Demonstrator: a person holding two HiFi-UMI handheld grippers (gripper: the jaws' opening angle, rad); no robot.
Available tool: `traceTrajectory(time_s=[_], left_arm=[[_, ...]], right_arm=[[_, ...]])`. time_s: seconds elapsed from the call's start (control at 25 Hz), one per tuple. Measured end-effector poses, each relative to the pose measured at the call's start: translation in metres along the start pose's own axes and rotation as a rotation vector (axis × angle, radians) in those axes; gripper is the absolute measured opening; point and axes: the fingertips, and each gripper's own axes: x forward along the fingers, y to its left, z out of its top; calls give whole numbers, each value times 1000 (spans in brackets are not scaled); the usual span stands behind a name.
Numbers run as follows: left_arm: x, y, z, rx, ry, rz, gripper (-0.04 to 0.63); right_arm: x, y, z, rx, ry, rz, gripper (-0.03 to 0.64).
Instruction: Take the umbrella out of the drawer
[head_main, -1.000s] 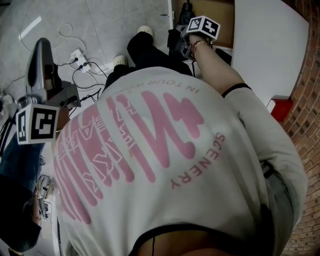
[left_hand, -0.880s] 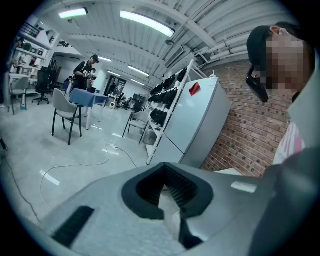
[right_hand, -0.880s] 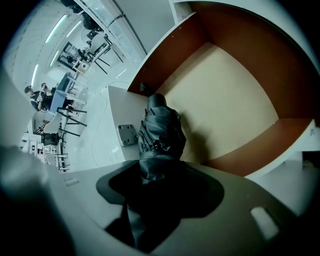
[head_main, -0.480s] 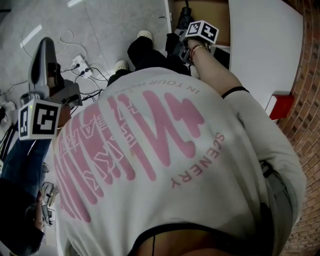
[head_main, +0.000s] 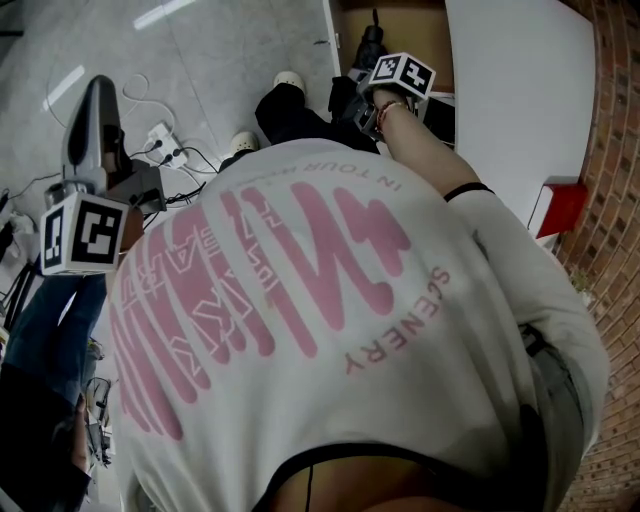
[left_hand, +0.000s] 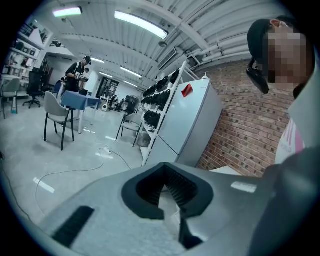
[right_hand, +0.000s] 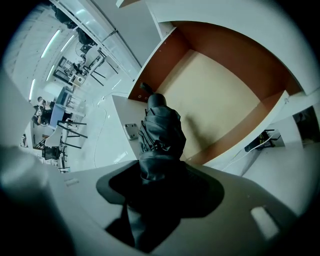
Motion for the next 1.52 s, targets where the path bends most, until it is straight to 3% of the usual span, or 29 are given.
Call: traceTrajectory(time_s=[0.56,0.96,1.52], left_arm=[[-10,1,6,-26,-33,-33,2],[-15,0,8,-60,-71,-46,1],[-17,3,10,-53,-78,-59,2]], right_arm=[[-23,11,4,-31,-51,11,265],[-39,28,15,-142,-108,36,265],[-59,50,28,-345,-236,26,265]])
